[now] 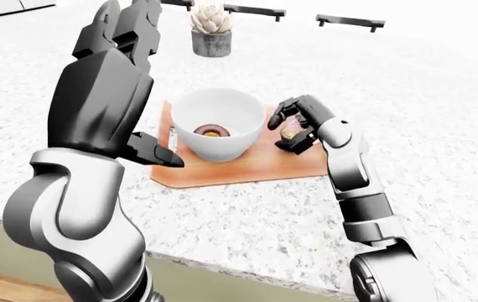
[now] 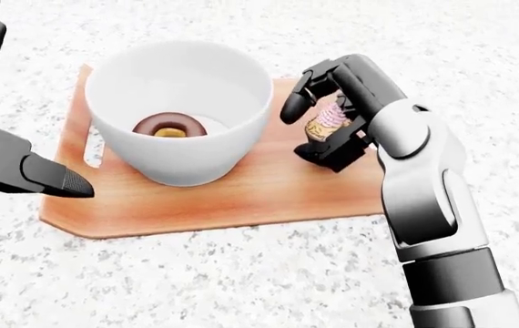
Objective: Pick up the bowl with donut and place it on the tray. Pick up the cupcake and place it on the tray.
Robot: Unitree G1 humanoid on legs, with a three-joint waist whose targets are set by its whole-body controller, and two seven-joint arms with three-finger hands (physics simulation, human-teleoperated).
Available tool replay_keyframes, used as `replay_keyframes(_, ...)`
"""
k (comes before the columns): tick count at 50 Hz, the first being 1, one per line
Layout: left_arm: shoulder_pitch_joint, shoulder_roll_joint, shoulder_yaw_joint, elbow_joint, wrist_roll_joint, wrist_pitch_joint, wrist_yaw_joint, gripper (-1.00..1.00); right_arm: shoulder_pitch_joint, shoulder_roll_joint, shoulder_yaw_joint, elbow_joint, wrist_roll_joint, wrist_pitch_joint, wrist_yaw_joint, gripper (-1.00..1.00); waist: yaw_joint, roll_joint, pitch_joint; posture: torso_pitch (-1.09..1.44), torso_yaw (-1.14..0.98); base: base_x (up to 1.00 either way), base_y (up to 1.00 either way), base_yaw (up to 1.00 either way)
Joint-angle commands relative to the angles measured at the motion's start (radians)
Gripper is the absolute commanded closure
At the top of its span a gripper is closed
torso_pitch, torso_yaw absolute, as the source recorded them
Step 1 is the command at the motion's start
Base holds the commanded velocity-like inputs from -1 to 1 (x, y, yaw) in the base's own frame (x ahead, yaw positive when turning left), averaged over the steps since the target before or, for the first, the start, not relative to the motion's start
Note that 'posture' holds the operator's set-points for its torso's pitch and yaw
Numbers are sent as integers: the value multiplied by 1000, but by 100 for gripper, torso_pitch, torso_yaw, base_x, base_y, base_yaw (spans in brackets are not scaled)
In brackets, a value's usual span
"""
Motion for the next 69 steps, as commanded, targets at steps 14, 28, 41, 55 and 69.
replay_keyframes(14,-23,10,10,-13,-7,-10,20,-100,18,20,0,-40,-10,-10,-6,-52,-2,21,-6,0,0,0,0,0)
replay_keyframes(28,-37,15,8,-15,-4,-2,6,-100,-18,-14,-24,-174,-16,86,76,-45,0,22,2,0,0,0,0,0)
replay_keyframes(41,-56,17,9,-12,2,8,-6,-100,-116,-87,-48,-458,-50,310,249,-46,2,37,21,0,0,0,0,0)
replay_keyframes(55,-89,25,15,-3,9,19,-24,-100,-266,-186,-67,-636,-108,500,437,-47,-9,57,31,0,0,0,0,0)
replay_keyframes(69,-174,84,53,8,-20,81,-21,-100,-237,-223,-79,-832,-168,615,556,-100,-15,64,36,0,0,0,0,0)
